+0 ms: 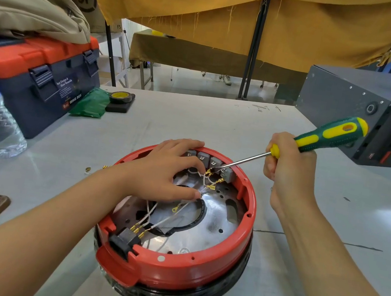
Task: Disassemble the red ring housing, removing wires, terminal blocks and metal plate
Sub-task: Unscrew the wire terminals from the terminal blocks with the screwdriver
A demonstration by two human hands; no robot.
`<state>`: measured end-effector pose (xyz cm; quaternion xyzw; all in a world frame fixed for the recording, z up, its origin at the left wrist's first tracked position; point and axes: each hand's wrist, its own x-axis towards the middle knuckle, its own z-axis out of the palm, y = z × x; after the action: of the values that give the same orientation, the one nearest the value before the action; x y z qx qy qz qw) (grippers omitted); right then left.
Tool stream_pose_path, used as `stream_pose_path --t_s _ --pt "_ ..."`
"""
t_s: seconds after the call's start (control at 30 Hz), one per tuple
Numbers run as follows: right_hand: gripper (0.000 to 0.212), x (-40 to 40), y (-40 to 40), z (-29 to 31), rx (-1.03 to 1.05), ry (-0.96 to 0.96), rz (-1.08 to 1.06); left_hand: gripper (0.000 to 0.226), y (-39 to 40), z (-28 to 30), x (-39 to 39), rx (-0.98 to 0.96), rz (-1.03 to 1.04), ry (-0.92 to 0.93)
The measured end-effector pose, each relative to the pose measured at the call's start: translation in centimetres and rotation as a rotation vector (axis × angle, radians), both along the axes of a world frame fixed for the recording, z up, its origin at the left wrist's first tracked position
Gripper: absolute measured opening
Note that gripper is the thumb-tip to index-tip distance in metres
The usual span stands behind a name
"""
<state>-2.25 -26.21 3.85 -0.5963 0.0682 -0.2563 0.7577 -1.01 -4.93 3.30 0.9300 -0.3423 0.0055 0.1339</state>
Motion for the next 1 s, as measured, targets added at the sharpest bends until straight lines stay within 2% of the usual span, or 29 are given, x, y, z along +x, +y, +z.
stream_pose_path --t_s 0.2,0.37,0.5,0.87,1.0 --pt "0.027 0.0 -0.1 -0.2 0.004 -0.044 -0.012 0.039 0.1 0.1 0.1 0.002 -0.005 0.017" --pt "0.019 -0.1 -0.6 0.1 0.065 -0.114 -0.004 0.039 0.1 0.1 0.0 0.002 -0.005 0.017" --pt "0.023 -0.2 -0.6 0.1 0.059 -0.130 -0.007 0.038 0.0 0.2 0.0 -0.001 -0.004 0.030" --pt "0.031 -1.0 0.1 0.6 -0.205 -0.255 0.006 0.037 0.0 0.2 -0.1 -0.006 0.004 0.030" --pt "0.027 -1.1 0.5 0.5 -0.264 -0.267 0.025 0.037 0.0 0.3 -0.1 -0.009 0.006 0.027"
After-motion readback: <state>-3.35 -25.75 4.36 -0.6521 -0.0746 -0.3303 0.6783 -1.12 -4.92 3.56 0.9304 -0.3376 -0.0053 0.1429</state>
